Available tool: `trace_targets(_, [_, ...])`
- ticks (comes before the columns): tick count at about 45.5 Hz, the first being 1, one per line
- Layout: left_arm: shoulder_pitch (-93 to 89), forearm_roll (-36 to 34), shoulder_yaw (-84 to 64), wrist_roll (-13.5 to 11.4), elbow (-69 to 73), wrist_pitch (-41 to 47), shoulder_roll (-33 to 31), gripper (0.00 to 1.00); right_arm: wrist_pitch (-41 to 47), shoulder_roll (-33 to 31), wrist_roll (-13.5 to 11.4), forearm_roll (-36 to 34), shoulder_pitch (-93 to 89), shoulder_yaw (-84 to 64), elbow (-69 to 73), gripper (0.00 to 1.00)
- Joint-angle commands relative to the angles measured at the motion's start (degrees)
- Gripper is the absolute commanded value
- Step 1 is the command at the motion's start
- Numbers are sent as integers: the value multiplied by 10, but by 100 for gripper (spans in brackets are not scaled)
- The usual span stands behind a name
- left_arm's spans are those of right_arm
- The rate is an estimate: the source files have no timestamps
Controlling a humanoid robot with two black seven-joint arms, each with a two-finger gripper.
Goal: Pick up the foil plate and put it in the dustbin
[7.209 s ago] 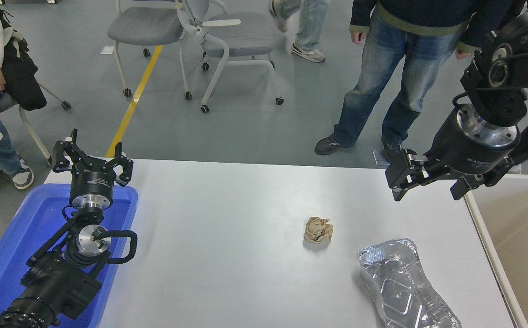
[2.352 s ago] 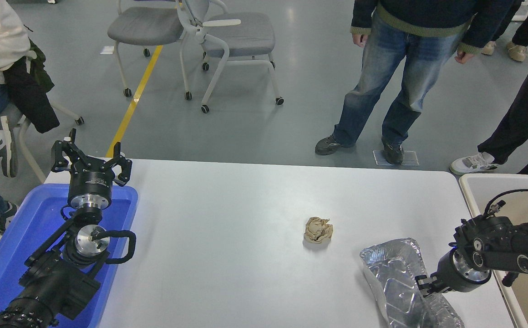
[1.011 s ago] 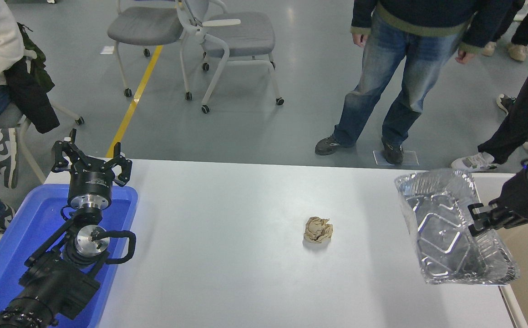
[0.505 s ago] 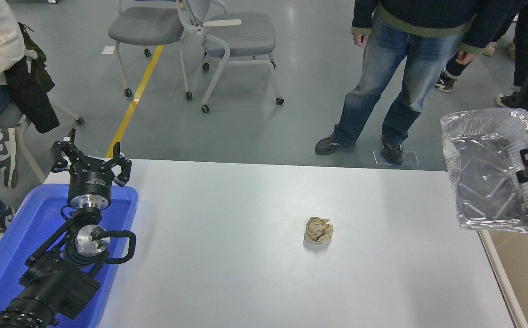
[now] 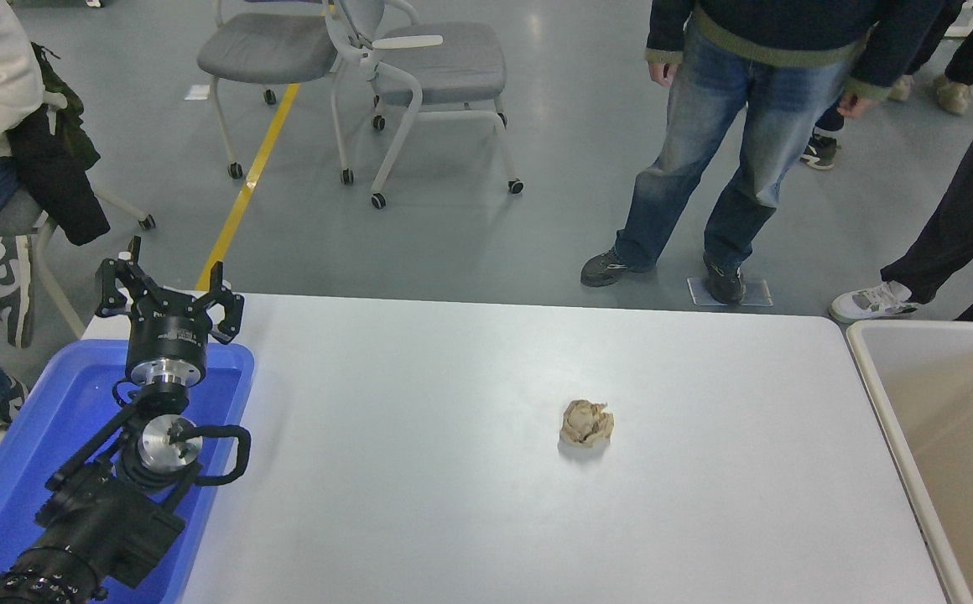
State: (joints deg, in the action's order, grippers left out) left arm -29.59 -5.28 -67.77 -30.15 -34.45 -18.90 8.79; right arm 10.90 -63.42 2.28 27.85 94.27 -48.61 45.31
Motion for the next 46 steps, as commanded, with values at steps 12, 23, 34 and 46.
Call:
trace_targets(12, [0,0,0,0,0,0,0,99,-173,224,-3,-336,-432,141,-357,0])
trace_targets(23, [0,0,0,0,0,0,0,99,-175,319,-17,-320,-551,278,-442,0])
trace_targets(34, [0,0,0,0,1,0,0,99,-177,357,-17,-321,-611,365,-443,0])
trace_targets(46, [0,0,0,0,1,0,0,99,-173,367,-16,-322,-644,391,-443,0])
